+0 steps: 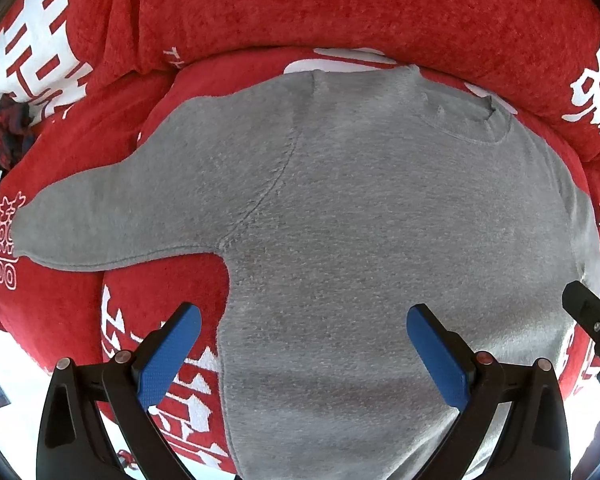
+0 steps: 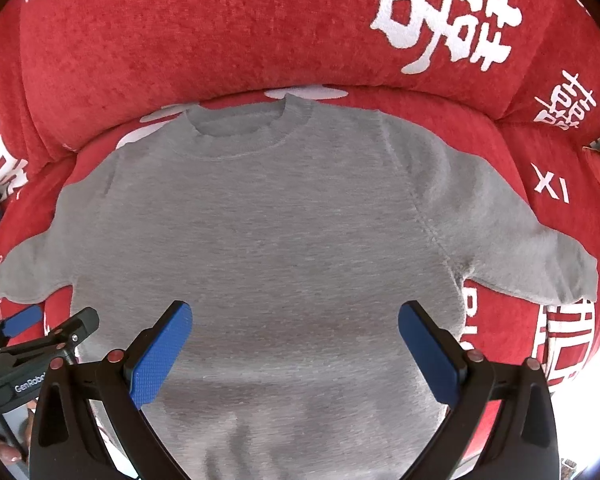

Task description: Fold small clothes

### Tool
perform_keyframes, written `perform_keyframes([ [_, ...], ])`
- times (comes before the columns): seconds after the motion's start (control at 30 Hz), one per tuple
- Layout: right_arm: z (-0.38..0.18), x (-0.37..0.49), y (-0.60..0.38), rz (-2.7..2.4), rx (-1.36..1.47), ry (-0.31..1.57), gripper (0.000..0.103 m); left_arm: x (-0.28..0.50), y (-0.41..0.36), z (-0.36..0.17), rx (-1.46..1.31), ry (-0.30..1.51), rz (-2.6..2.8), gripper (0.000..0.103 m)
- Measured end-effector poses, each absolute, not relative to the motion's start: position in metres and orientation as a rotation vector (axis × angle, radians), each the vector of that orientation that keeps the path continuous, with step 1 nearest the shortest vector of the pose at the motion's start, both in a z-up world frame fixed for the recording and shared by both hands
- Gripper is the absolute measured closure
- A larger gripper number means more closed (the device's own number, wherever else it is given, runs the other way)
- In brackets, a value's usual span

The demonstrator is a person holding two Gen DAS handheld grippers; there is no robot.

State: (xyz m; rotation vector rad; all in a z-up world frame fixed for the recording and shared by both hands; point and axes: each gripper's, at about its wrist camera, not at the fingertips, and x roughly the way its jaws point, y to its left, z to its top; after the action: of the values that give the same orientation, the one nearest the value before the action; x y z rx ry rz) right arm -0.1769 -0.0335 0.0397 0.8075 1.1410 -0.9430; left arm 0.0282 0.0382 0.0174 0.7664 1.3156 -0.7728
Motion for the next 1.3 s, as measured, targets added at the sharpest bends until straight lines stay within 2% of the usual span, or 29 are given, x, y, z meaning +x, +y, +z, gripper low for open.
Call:
perform_keyframes([
  [0.3, 0.04, -0.148, -0.016, -0.891, 0.785, 1.159, 0.0, 0.074, 0.066, 0.013, 0.585, 1.385, -0.785, 0.0],
  [0.53, 0.033, -0.11, 0.011, -0.793, 0.762, 1.189, 0.0, 0.164, 0.134, -0.005, 0.278, 1.41, -0.734, 0.0],
  [0.63, 0.028, -0.093, 0.023, -0.76, 0.746, 1.201, 0.0, 0.205, 0.168, -0.026, 0.143, 1.442, -0.702, 0.0],
  [0.8, 0.018, -0.076, 0.039, -0.719, 0.744, 1.224, 0.0, 0.248, 0.2, -0.08, -0.168, 1.631, -0.71, 0.0],
  [1.0, 0.007, -0.06, 0.054, -0.683, 0.763, 1.245, 0.0, 0.271, 0.199, -0.087, -0.351, 1.613, -0.744, 0.0],
  [1.07, 0.007, -0.055, 0.06, -0.672, 0.763, 1.249, 0.0, 0.282, 0.202, -0.077, -0.352, 1.544, -0.692, 0.0],
  [1.13, 0.009, -0.053, 0.063, -0.663, 0.763, 1.249, 0.0, 0.294, 0.208, -0.065, -0.328, 1.462, -0.632, 0.009],
  [1.23, 0.013, -0.049, 0.069, -0.653, 0.75, 1.24, 0.0, 0.314, 0.218, -0.06, -0.261, 1.423, -0.56, 0.043],
  [1.3, 0.015, -0.048, 0.072, -0.65, 0.741, 1.24, 0.0, 0.321, 0.217, -0.065, -0.193, 1.435, -0.535, 0.098],
])
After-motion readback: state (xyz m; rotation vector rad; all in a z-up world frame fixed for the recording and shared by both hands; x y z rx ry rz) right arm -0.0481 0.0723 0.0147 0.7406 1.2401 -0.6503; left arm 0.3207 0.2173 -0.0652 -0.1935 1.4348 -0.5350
